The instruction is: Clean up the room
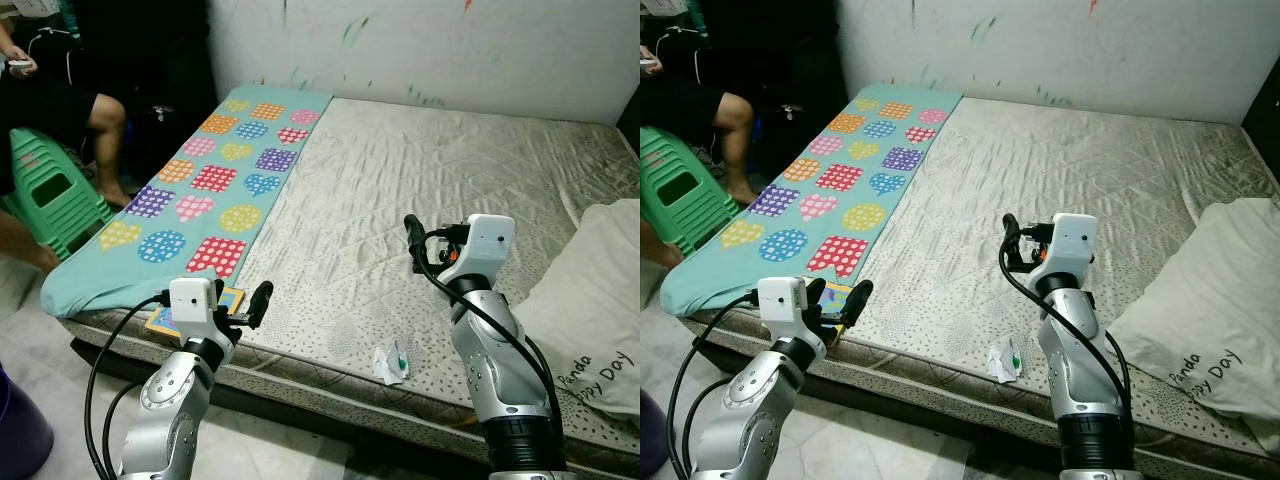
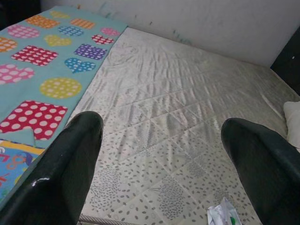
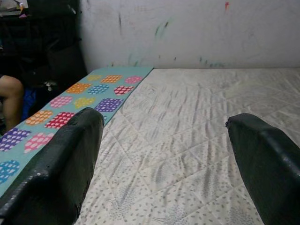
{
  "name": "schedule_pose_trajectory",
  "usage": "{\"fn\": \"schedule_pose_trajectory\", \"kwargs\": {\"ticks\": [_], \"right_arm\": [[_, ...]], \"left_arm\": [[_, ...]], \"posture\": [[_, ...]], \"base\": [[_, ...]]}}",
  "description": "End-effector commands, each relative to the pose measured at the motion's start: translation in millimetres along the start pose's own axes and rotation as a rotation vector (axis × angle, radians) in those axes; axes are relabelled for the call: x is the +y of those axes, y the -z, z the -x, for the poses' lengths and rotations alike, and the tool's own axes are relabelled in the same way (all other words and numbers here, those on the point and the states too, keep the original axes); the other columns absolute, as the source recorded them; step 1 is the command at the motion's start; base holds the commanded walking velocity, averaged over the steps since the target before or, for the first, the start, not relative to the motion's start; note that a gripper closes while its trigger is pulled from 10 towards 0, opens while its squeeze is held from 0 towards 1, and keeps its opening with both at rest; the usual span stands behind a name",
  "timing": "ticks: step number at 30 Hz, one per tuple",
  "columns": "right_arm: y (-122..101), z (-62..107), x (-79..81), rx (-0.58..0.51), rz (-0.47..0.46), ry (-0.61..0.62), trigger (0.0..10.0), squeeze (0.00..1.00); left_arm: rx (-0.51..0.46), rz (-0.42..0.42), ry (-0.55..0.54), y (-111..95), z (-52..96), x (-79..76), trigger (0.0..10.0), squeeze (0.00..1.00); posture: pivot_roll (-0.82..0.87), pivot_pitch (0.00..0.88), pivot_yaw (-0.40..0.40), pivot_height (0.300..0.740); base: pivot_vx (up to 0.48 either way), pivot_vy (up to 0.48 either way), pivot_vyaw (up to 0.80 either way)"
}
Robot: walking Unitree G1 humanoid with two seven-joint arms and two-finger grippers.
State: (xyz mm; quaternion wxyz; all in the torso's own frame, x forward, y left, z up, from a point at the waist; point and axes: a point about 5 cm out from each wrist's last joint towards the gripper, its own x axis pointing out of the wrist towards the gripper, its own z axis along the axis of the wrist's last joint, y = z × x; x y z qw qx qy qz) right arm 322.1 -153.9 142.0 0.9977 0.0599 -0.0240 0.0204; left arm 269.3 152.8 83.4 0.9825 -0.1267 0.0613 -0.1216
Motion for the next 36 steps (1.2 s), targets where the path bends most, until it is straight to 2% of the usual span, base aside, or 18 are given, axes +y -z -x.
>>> {"fn": "schedule_pose_trajectory", "kwargs": {"ticks": [1,8,31,36], "right_arm": [[-0.1,-0.2,-0.4,0.000,0.005,0.001,10.0,0.00],[1.1,0.6,-0.3,0.003,0.006,0.003,10.0,0.00],[4.6,0.0,-0.6,0.011,0.012,0.003,10.0,0.00],[5.5,-0.2,-1.4,0.013,0.018,0.003,10.0,0.00]], "left_arm": [[-0.005,-0.007,0.007,-3.7,1.0,-0.2,10.0,0.00],[0.000,-0.008,0.013,-3.3,2.1,-0.3,10.0,0.00],[0.008,-0.016,0.028,-2.9,2.3,-1.3,10.0,0.00],[0.018,-0.025,-0.010,-1.4,2.6,1.9,10.0,0.00]], "posture": [[-0.12,0.000,0.030,0.740],[-0.12,0.000,0.033,0.740],[-0.11,0.000,0.037,0.740],[-0.11,0.000,0.034,0.740]], "base": [[0.000,0.000,0.00],[0.000,0.000,0.00],[0.283,0.000,0.00],[0.000,0.000,0.00]]}}
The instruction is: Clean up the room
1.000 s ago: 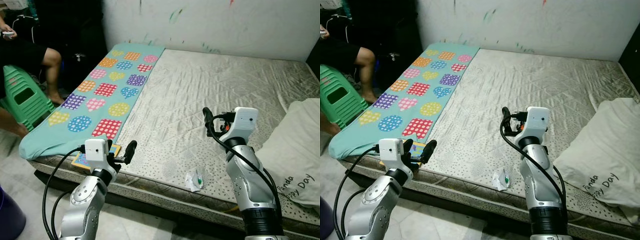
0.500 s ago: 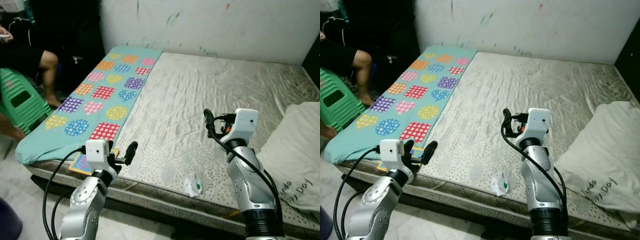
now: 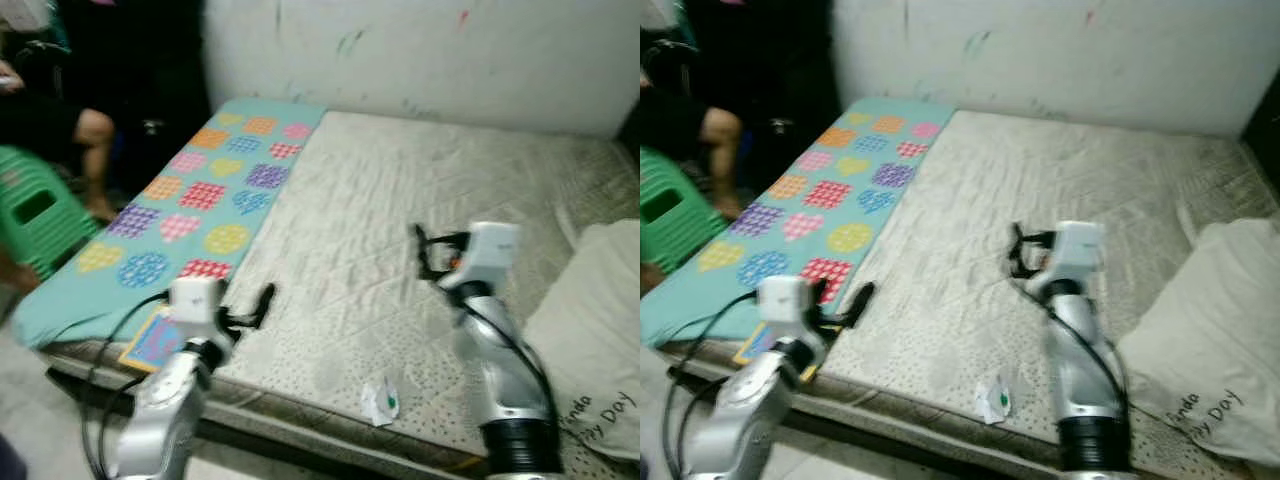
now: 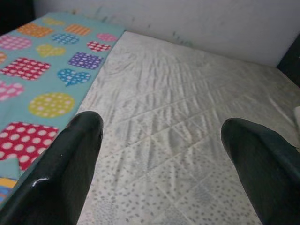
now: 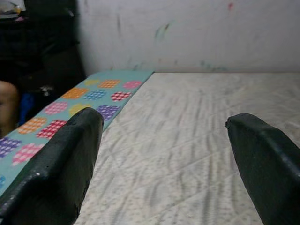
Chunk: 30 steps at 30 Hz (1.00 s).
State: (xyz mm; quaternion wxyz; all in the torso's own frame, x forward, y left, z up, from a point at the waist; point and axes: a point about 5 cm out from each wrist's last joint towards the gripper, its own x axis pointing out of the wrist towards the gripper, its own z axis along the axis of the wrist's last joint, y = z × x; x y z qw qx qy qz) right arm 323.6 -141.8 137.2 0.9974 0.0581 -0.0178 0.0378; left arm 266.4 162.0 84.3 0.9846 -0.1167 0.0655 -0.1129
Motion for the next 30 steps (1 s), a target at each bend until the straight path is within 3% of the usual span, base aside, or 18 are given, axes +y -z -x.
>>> {"fn": "schedule_pose_trajectory", "kwargs": {"ticks": [1,24,30], "right_arm": [[-1,1.9,-12.8,-0.001,0.016,0.037,10.0,0.00],[15,8.3,-15.1,0.049,0.040,0.031,10.0,0.00],[15,8.4,-14.8,0.054,0.043,0.026,10.0,0.00]], "left_arm": [[0.014,-0.010,0.004,1,-2.6,-5.3,10.0,0.00],[0.034,-0.014,-0.010,3,-3.6,-4.2,10.0,0.00],[0.035,-0.014,-0.015,3,-3.1,-4.5,10.0,0.00]], "posture": [[-0.11,0.000,0.034,0.740],[-0.11,0.000,0.032,0.740],[-0.11,0.000,0.030,0.705]], "base": [[0.000,0.000,0.00],[0.000,0.000,0.00],[0.000,0.000,0.00]]}}
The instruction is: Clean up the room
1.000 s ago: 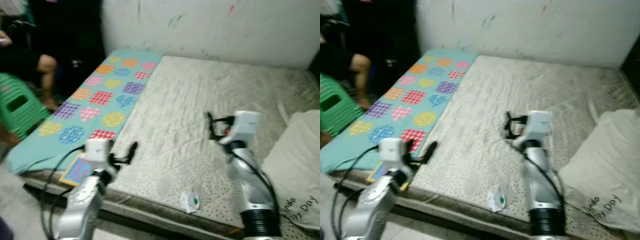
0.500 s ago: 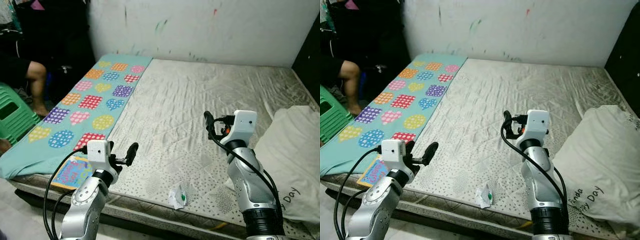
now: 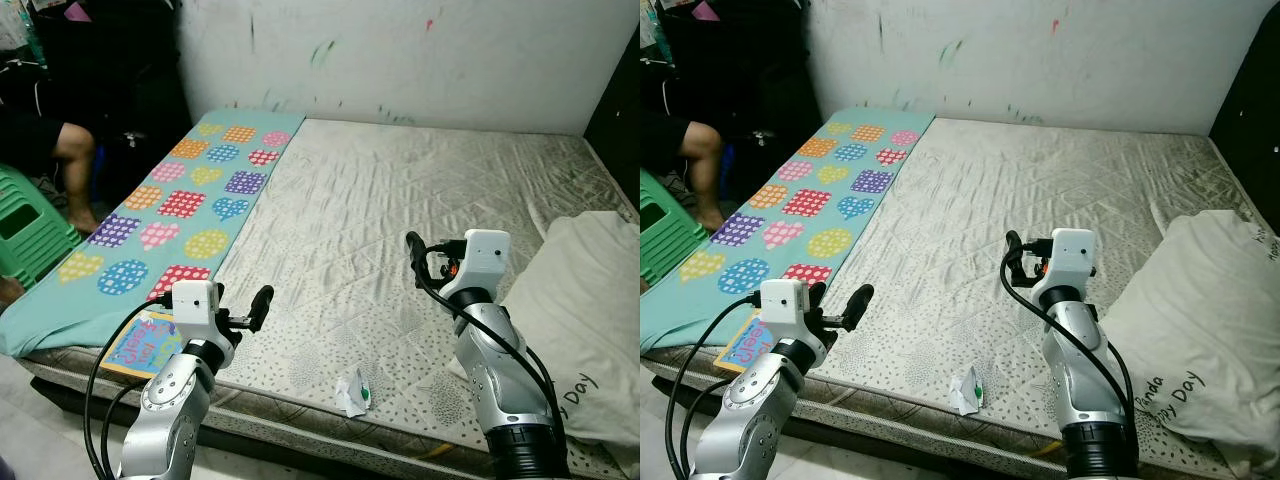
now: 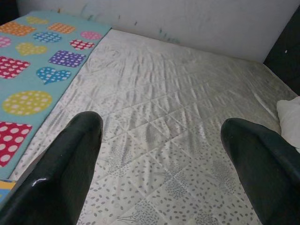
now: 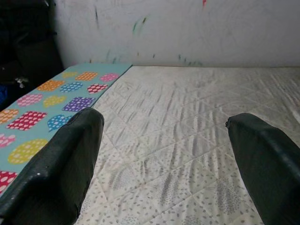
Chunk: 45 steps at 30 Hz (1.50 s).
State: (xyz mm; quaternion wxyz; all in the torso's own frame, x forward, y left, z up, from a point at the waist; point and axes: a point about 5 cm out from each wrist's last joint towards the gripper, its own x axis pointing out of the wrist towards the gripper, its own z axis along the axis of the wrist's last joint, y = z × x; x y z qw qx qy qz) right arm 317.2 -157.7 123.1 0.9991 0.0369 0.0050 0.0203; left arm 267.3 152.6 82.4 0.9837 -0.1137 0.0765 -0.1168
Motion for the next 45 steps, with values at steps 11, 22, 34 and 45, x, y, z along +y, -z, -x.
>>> {"fn": "schedule_pose_trajectory", "kwargs": {"ticks": [11,22,34,45], "right_arm": [[5,1.7,3.7,0.015,0.007,-0.023,10.0,0.00],[8,3.4,13.0,0.024,0.002,-0.076,10.0,0.00],[11,4.7,14.5,0.031,0.017,-0.105,10.0,0.00],[38,25.8,34.4,0.152,0.120,-0.260,10.0,0.00]], "left_arm": [[0.013,-0.010,-0.023,0,0.0,3.9,10.0,0.00],[0.012,-0.014,-0.030,-1,-0.6,4.6,10.0,0.00],[0.006,-0.012,-0.040,-1,0.1,5.1,10.0,0.00],[0.028,0.017,0.012,5,10.7,-7.0,10.0,0.00]], "posture": [[-0.11,0.000,0.031,0.630],[-0.11,0.000,0.031,0.560],[-0.11,0.000,0.028,0.560],[-0.11,0.165,0.004,0.560]], "base": [[0.000,0.000,0.00],[0.000,0.000,0.00],[0.000,0.000,0.00],[0.000,0.000,0.00]]}}
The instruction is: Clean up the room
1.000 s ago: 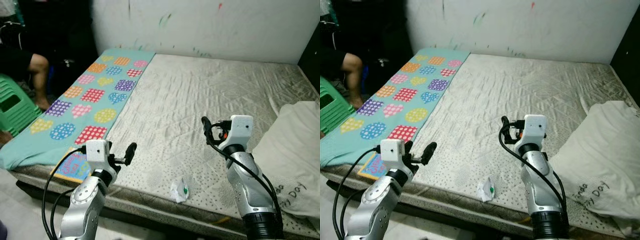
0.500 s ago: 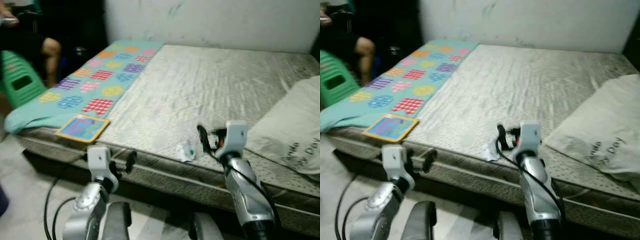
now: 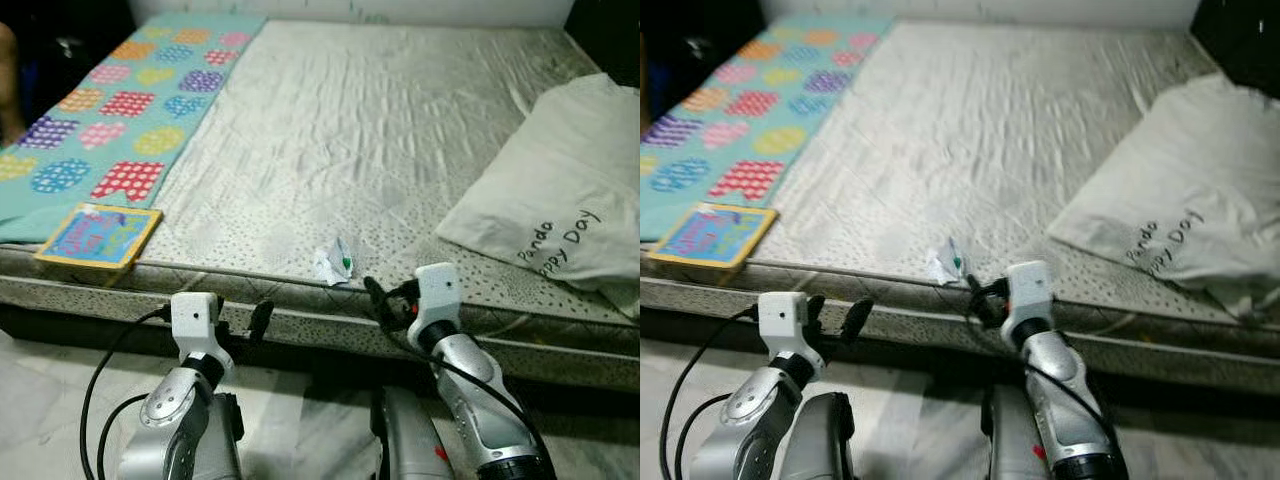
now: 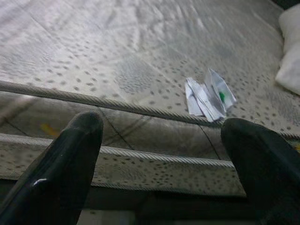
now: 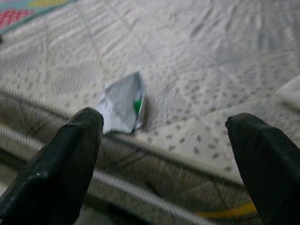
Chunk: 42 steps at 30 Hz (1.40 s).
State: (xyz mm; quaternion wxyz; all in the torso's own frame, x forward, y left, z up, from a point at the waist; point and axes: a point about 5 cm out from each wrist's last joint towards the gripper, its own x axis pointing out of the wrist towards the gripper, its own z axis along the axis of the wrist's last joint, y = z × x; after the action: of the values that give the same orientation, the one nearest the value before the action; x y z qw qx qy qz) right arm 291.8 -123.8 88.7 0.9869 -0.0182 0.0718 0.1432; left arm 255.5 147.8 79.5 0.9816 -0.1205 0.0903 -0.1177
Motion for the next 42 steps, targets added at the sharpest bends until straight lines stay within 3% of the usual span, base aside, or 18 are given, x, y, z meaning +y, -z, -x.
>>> {"fn": "schedule_pose_trajectory", "kwargs": {"ticks": [1,4,15,27,42], "right_arm": [[2,0.6,3.1,0.008,0.013,-0.018,10.0,0.00],[3,-1.7,4.9,0.010,0.018,-0.019,10.0,0.00],[7,-9.8,6.8,0.019,0.006,-0.014,10.0,0.00],[10,-11.4,6.8,0.013,0.027,-0.016,10.0,0.00],[14,-20.4,10.0,0.016,-0.011,0.010,10.0,0.00]], "left_arm": [[0.001,0.003,0.018,-1,-0.6,-2.1,10.0,0.00],[0.005,0.007,0.045,-1,-1.4,-7.9,10.0,0.00],[0.013,0.001,0.054,-3,-1.3,-5.0,10.0,0.00],[0.024,-0.019,0.018,-2,-4.4,-2.7,10.0,0.00],[0.031,-0.020,0.031,1,-6.4,-6.2,10.0,0.00]], "posture": [[-0.11,0.168,0.006,0.560],[-0.11,0.180,0.016,0.560],[-0.09,0.175,0.025,0.560],[-0.09,0.168,0.026,0.560],[-0.08,0.156,0.029,0.560]], "base": [[0.000,0.000,0.00],[0.000,0.000,0.36],[0.241,0.000,0.07],[0.000,0.000,0.00],[0.000,0.000,0.64]]}}
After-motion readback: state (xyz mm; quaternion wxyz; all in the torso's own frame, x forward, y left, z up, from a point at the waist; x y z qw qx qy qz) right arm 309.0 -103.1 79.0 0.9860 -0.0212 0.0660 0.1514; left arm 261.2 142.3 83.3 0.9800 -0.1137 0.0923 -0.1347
